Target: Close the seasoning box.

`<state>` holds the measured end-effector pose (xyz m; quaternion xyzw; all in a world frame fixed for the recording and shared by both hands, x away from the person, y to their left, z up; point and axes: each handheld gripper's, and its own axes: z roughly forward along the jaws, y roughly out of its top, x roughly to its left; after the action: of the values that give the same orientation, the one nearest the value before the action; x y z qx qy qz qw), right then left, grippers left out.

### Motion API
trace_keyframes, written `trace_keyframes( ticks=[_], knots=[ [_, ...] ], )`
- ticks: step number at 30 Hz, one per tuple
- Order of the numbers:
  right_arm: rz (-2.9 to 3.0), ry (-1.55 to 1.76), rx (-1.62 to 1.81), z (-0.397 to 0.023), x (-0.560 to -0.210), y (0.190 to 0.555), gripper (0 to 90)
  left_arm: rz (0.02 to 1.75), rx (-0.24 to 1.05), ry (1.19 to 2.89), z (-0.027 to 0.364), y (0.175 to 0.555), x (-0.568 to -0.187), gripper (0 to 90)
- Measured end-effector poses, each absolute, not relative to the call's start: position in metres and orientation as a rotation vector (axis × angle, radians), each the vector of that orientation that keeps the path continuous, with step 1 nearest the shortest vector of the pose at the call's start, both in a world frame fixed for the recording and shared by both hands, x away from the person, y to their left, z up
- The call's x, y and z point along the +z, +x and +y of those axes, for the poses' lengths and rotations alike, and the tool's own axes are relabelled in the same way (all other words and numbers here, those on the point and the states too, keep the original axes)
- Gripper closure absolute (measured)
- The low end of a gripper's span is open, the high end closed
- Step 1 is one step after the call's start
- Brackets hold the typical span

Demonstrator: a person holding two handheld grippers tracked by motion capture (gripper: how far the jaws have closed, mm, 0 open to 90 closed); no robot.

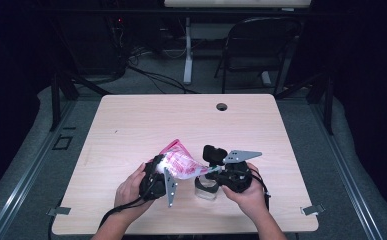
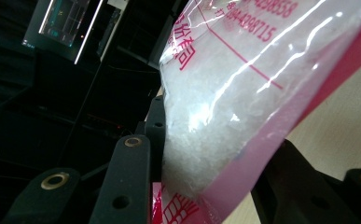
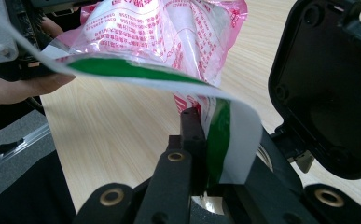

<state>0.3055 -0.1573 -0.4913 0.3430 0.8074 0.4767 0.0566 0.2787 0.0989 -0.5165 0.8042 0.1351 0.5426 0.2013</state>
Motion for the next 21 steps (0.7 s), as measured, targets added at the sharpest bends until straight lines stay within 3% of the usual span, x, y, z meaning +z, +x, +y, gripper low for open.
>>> trace_keyframes(
  ticks=[21],
  knots=[
    [2.449, 1.049, 1.434, -0.1620, -0.4945, 0.3070, 90.0, 0.335, 1.559, 2.238, 0.0927, 0.2765, -0.5095, 68.0]
  ],
)
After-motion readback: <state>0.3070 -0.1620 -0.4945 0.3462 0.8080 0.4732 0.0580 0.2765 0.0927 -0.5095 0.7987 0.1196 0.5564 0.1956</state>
